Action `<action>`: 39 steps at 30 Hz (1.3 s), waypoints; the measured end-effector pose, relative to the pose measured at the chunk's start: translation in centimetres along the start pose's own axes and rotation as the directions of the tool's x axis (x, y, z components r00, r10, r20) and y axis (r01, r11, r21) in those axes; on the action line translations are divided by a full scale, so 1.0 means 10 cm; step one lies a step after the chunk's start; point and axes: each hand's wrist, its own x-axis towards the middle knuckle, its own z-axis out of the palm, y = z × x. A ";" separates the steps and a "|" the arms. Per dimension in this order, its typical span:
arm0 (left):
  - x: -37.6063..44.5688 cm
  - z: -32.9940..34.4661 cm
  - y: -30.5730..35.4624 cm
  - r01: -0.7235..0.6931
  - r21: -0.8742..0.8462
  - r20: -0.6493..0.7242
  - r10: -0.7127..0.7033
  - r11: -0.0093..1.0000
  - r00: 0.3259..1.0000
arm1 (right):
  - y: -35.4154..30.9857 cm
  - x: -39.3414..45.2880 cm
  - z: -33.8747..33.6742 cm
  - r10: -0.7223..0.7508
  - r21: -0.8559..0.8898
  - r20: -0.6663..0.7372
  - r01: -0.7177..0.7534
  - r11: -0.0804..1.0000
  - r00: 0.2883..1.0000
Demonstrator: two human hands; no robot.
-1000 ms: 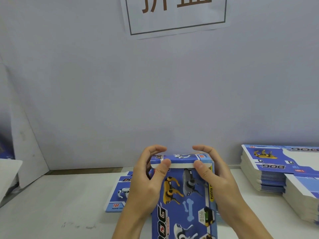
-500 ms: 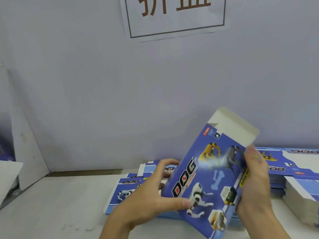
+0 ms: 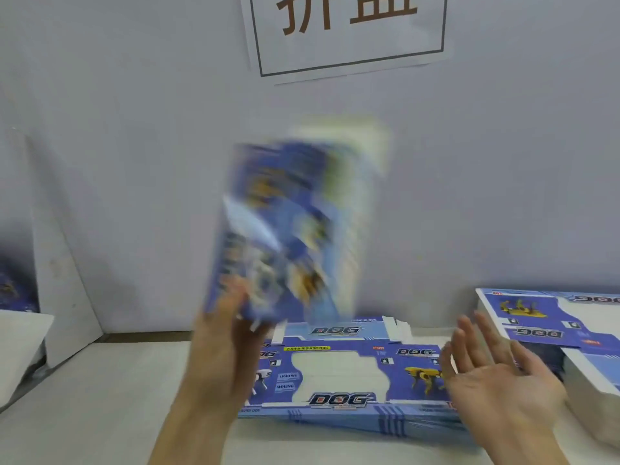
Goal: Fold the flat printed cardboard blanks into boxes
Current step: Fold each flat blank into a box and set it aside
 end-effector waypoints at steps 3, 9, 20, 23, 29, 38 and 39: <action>0.06 -0.06 0.14 -0.097 -0.123 -0.142 0.080 0.988 0.987 | 0.01 0.02 -0.02 -0.022 -0.095 -0.029 0.019 0.995 0.999; -0.05 0.02 -0.27 0.146 0.726 0.016 -0.229 0.672 0.973 | 0.06 0.00 0.01 0.002 -0.240 -0.062 -0.017 0.971 0.998; -0.10 -0.08 -0.78 0.051 0.991 -0.116 -0.621 -0.122 0.775 | 0.17 -0.07 0.11 0.040 -0.563 0.094 0.020 0.826 0.995; -0.08 -0.09 -0.75 0.030 0.993 -0.098 -0.636 -0.116 0.766 | 0.21 -0.08 0.14 0.068 -0.607 0.182 0.058 0.792 0.981; -0.08 -0.11 -0.62 -0.005 0.998 0.041 -0.530 0.068 0.847 | 0.19 -0.13 0.27 0.209 -0.531 0.340 0.003 0.847 0.917; -0.04 0.16 -0.41 -0.182 0.983 0.178 0.116 0.024 0.977 | 0.34 -0.16 0.34 0.341 -0.846 0.280 0.063 0.530 0.897; -0.04 0.20 -0.40 -0.200 0.979 0.194 0.128 0.036 0.973 | 0.41 -0.17 0.35 0.290 -0.843 0.264 0.074 0.533 0.920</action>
